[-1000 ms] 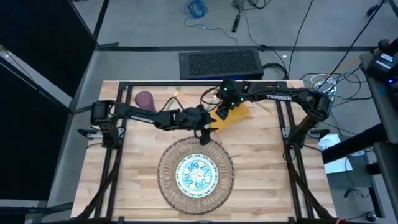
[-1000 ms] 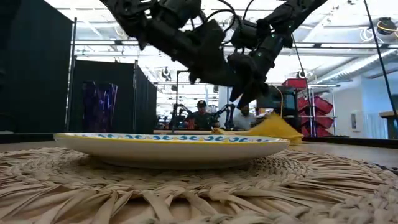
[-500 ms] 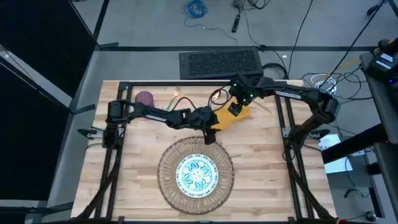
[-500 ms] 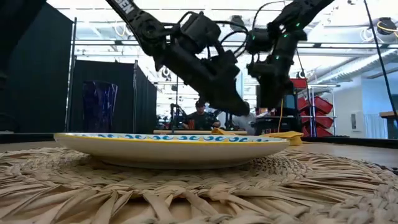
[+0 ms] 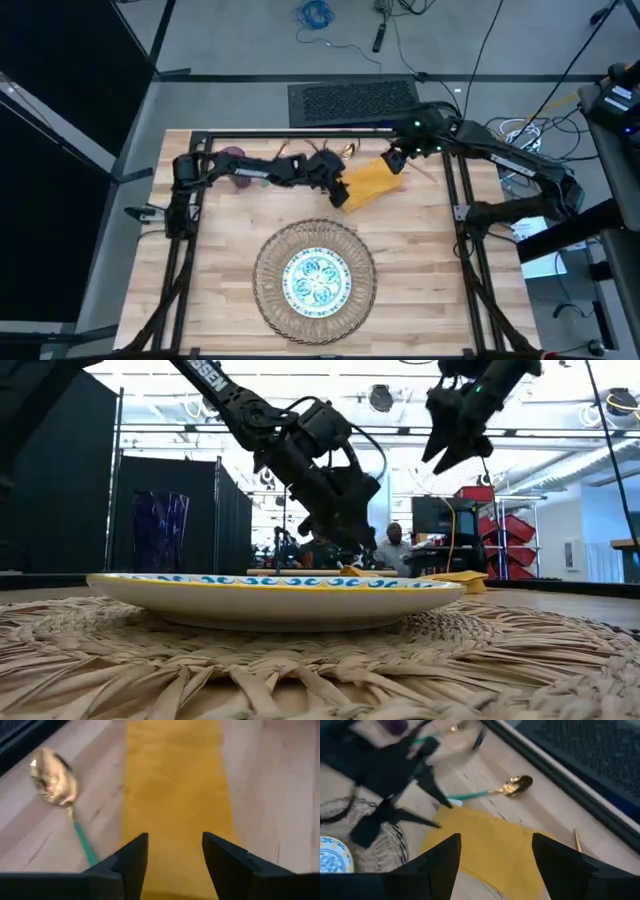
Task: Set table place
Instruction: Move the folded yellow table napkin to the left of the white pattern plate on the brown placemat
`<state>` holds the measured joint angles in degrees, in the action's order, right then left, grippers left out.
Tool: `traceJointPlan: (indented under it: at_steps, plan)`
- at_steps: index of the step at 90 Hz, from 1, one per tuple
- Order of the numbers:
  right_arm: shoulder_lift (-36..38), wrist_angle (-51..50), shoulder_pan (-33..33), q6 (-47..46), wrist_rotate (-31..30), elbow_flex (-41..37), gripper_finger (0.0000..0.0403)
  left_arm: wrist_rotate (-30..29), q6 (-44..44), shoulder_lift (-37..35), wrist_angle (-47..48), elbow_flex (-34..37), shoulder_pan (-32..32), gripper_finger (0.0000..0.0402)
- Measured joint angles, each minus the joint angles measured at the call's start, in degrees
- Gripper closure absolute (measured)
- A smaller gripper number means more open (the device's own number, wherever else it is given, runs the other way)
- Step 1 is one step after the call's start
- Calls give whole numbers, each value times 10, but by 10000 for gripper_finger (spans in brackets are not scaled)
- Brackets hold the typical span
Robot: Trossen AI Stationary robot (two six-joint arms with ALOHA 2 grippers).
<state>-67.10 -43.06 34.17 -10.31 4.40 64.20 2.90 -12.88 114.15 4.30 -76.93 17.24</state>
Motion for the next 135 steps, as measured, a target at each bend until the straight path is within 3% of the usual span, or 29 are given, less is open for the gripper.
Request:
traceJointPlan:
  at_steps: [27,43,54,68,87,135]
  plan:
    - [48,-37,-1,-17,0,0,172,138,8,58,90,-78,31,231]
    - [48,-75,18,-40,3,-16,172,120,34,70,134,-106,26,230]
    - [60,-96,57,-61,17,-72,172,97,33,70,163,-114,25,230]
    - [79,20,71,-140,75,-198,172,56,32,70,182,-114,24,230]
    - [64,152,74,-183,80,-307,172,54,28,70,208,-114,23,230]
    - [14,210,78,-150,49,-318,172,73,-64,60,251,-115,6,230]
